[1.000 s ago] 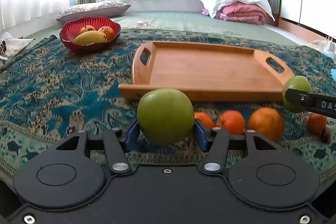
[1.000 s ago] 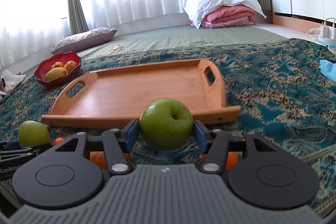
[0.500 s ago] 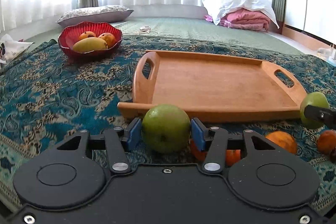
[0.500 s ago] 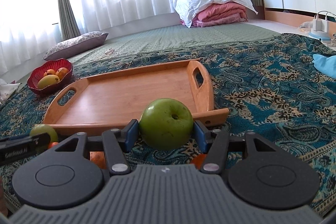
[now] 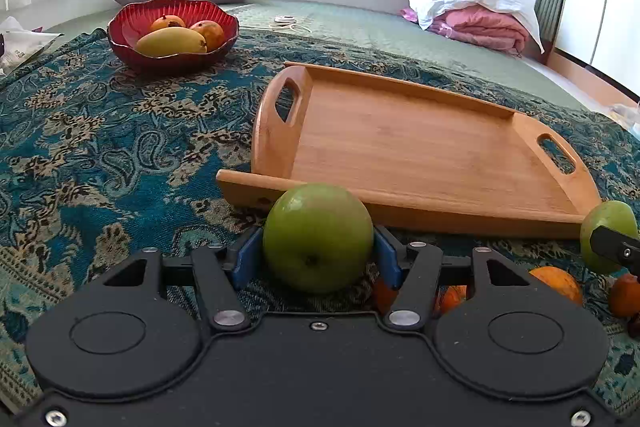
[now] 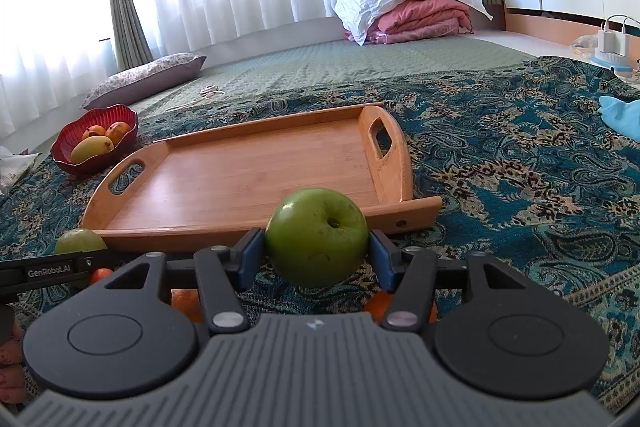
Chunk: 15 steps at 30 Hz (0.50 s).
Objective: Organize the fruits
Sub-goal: 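Carry the green apple in the left tool over the tray while the right tool carries its apple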
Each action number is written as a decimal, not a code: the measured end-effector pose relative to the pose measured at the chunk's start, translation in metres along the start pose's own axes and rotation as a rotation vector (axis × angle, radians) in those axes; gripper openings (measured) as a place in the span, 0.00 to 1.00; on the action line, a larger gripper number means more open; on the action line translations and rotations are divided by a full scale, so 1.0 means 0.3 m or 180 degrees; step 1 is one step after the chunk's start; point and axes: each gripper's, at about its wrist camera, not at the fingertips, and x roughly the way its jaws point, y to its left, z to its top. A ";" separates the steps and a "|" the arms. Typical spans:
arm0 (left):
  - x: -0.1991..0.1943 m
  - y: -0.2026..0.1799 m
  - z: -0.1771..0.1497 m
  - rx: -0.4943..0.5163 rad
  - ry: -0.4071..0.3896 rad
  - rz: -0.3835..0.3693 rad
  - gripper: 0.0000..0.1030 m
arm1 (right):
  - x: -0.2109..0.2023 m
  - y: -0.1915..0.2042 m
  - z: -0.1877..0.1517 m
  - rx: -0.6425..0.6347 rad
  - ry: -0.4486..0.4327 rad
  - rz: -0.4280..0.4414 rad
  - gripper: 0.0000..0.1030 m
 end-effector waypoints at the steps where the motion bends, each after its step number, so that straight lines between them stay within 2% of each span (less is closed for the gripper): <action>1: 0.001 -0.002 -0.001 0.0011 -0.0008 -0.0002 0.53 | 0.002 0.000 0.001 0.0002 0.0000 0.0001 0.58; 9: -0.075 -0.048 -0.023 0.0281 -0.0279 0.0101 0.52 | 0.000 -0.002 0.016 0.0003 -0.0054 -0.0007 0.58; 15: -0.113 -0.072 0.032 0.0395 -0.0474 0.0069 0.52 | 0.021 0.000 0.056 -0.0040 -0.0088 -0.0020 0.58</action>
